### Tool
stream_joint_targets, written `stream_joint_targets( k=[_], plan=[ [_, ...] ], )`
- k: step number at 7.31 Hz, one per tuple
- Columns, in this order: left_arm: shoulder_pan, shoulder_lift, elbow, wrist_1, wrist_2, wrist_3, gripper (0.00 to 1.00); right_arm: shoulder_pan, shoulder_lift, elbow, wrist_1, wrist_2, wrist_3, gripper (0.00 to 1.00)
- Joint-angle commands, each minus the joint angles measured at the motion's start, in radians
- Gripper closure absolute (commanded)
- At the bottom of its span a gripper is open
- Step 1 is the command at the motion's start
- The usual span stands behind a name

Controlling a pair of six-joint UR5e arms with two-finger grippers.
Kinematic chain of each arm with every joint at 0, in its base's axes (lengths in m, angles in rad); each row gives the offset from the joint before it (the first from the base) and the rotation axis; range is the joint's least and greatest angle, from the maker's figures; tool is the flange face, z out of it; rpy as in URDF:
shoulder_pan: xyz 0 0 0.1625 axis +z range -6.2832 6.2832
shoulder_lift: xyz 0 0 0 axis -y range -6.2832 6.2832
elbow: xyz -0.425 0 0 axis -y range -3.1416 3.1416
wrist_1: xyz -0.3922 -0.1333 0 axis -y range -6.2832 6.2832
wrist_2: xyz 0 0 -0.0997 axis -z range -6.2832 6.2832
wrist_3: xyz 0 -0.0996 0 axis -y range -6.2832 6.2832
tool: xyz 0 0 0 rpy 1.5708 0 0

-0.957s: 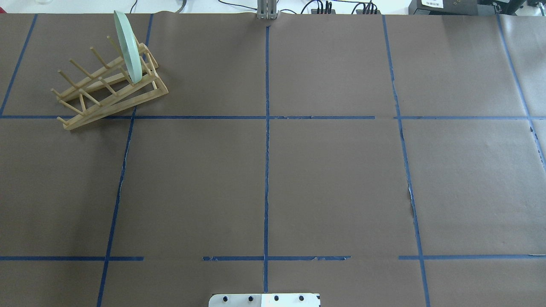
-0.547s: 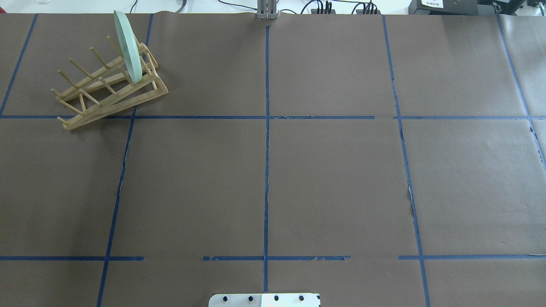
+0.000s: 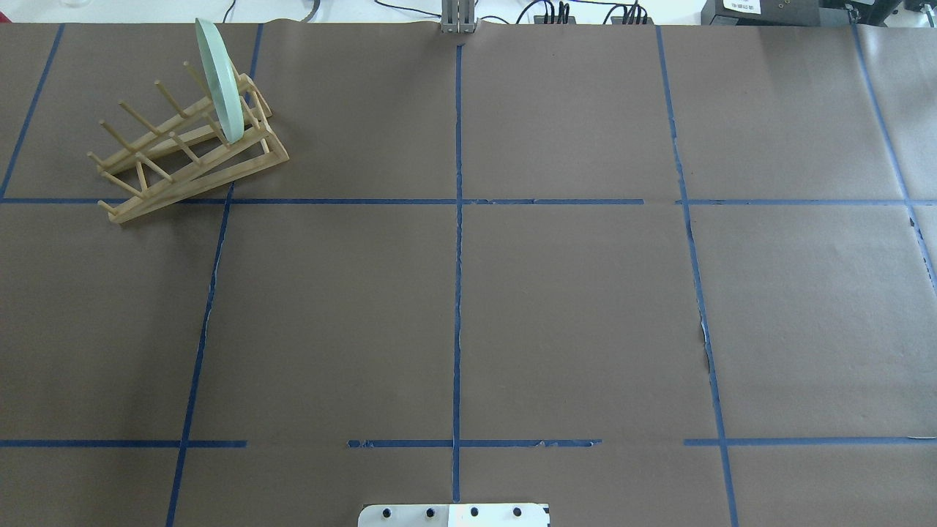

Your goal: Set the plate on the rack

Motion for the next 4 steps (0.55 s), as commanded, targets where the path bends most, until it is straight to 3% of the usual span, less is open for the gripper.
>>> stream_joint_targets(
  k=[1,4],
  plan=[
    [-0.001,0.004,-0.016,0.006,0.001,-0.001,0.00,0.000,0.000,0.000,-0.001,0.000,0.000,0.00],
    [-0.003,0.008,-0.030,0.006,0.001,-0.001,0.00,0.000,0.000,0.000,-0.001,0.000,0.000,0.00]
  ],
)
